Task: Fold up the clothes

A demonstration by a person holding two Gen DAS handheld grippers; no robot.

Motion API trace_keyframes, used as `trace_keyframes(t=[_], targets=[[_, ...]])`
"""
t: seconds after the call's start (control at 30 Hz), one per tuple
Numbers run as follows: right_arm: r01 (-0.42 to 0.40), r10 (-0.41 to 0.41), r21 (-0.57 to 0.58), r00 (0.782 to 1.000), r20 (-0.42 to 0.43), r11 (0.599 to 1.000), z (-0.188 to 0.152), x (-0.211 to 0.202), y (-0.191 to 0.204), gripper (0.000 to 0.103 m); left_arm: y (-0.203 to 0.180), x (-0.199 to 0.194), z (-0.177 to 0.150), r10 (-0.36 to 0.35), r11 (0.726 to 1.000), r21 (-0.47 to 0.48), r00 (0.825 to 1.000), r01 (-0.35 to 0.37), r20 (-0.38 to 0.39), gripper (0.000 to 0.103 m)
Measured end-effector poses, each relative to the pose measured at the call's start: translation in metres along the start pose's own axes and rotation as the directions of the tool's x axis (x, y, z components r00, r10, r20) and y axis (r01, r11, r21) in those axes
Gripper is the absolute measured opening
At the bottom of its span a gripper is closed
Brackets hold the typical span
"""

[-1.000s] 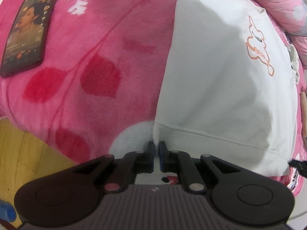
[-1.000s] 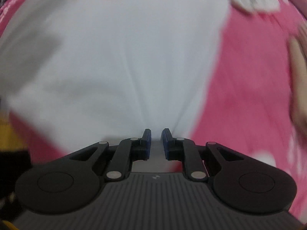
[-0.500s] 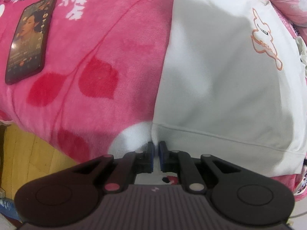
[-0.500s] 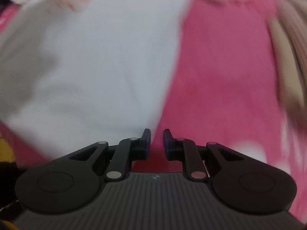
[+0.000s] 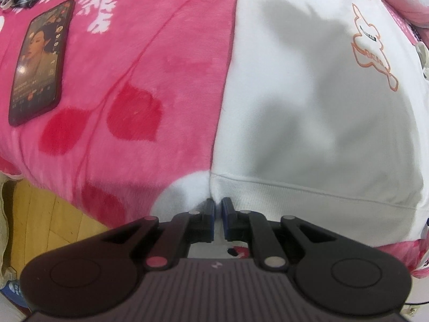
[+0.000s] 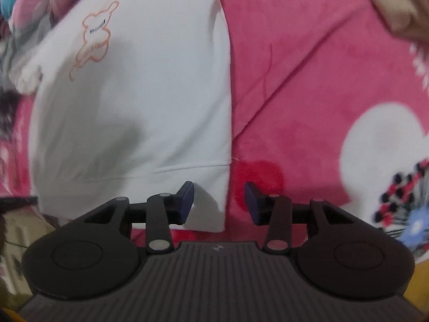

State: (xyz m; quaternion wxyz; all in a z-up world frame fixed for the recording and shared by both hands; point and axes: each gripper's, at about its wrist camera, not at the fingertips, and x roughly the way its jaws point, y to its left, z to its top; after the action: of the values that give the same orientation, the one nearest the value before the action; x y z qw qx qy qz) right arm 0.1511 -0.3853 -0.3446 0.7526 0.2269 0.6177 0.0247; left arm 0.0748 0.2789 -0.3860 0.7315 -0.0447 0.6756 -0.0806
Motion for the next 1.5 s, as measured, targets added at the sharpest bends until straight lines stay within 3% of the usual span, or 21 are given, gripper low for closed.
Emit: trace_keyframes(t=[0.07, 0.1, 0.13, 0.23, 0.3, 0.33, 0.57, 0.63, 0.7, 0.8, 0.9, 1.1, 1.17, 1.23, 1.3, 1.4, 1.5], targets=[[-0.026, 0.026, 0.004, 1.0, -0.004, 1.0, -0.005, 0.002, 0.001, 0.038, 0.014, -0.002, 0.005, 0.004, 1.0, 0.002, 1.0, -0.004, 0.003, 0.009], [-0.041, 0.041, -0.006, 0.999, -0.007, 0.999, -0.008, 0.002, 0.004, 0.025, 0.015, -0.003, 0.004, 0.008, 1.0, 0.003, 1.0, -0.008, 0.005, 0.009], [-0.058, 0.058, -0.017, 0.998, -0.011, 0.998, -0.011, 0.001, 0.007, 0.005, 0.015, -0.005, 0.003, 0.012, 1.0, 0.005, 1.0, -0.012, 0.008, 0.009], [-0.098, 0.099, -0.026, 0.995, 0.024, 0.995, -0.013, -0.017, 0.017, 0.002, 0.015, -0.009, -0.001, 0.019, 1.0, 0.009, 1.0, -0.019, 0.014, 0.009], [-0.187, 0.185, 0.013, 0.98, 0.077, 0.982, -0.011, -0.041, 0.02, 0.002, 0.016, -0.012, -0.004, 0.02, 1.0, 0.015, 1.0, -0.021, 0.016, 0.007], [-0.189, 0.187, 0.026, 0.979, 0.078, 0.982, -0.011, -0.044, 0.018, 0.002, 0.017, -0.014, -0.005, 0.022, 1.0, 0.021, 1.0, -0.022, 0.016, 0.006], [-0.12, 0.117, 0.098, 0.993, 0.03, 0.988, -0.018, -0.044, 0.0, 0.001, 0.022, -0.02, -0.013, 0.03, 0.998, 0.062, 0.999, -0.031, 0.017, 0.004], [-0.126, 0.122, 0.094, 0.991, 0.053, 0.987, -0.018, -0.046, 0.002, 0.001, 0.024, -0.021, -0.016, 0.03, 0.997, 0.074, 0.999, -0.032, 0.018, 0.004], [-0.063, 0.066, 0.149, 0.998, -0.014, 0.987, -0.027, -0.03, -0.01, 0.001, 0.027, -0.022, -0.018, 0.03, 0.997, 0.073, 0.999, -0.031, 0.016, 0.004], [-0.101, 0.098, 0.087, 0.995, 0.032, 0.991, -0.019, -0.037, 0.009, 0.001, 0.029, -0.025, -0.023, 0.032, 0.995, 0.089, 0.999, -0.034, 0.021, 0.004], [-0.028, 0.033, 0.114, 0.999, -0.036, 0.993, -0.025, -0.02, -0.002, 0.001, 0.033, -0.026, -0.027, 0.034, 0.995, 0.096, 0.999, -0.036, 0.023, 0.004], [0.065, -0.066, -0.024, 0.997, -0.046, 0.998, -0.021, -0.003, 0.014, 0.004, 0.042, -0.032, -0.038, 0.044, 0.991, 0.128, 0.999, -0.048, 0.029, 0.007], [0.093, -0.095, -0.061, 0.995, -0.043, 0.994, -0.021, -0.007, 0.016, 0.009, 0.043, -0.037, -0.043, 0.05, 0.987, 0.153, 0.998, -0.054, 0.033, 0.014], [0.128, -0.131, -0.066, 0.99, -0.048, 0.99, -0.022, -0.013, 0.013, 0.023, 0.048, -0.042, -0.049, 0.062, 0.984, 0.164, 0.998, -0.067, 0.034, 0.026], [0.175, -0.179, -0.07, 0.982, -0.055, 0.982, -0.024, -0.02, 0.01, 0.031, 0.054, -0.048, -0.055, 0.076, 0.985, 0.156, 0.997, -0.079, 0.03, 0.038], [0.273, -0.278, -0.073, 0.958, -0.068, 0.959, -0.024, -0.032, 0.002, 0.031, 0.068, -0.059, -0.066, 0.098, 0.983, 0.156, 0.995, -0.099, 0.016, 0.043], [0.308, -0.308, -0.05, 0.951, -0.002, 0.95, -0.006, -0.052, -0.001, 0.031, 0.083, -0.077, -0.068, 0.127, 0.981, 0.145, 0.992, -0.128, 0.018, 0.045]])
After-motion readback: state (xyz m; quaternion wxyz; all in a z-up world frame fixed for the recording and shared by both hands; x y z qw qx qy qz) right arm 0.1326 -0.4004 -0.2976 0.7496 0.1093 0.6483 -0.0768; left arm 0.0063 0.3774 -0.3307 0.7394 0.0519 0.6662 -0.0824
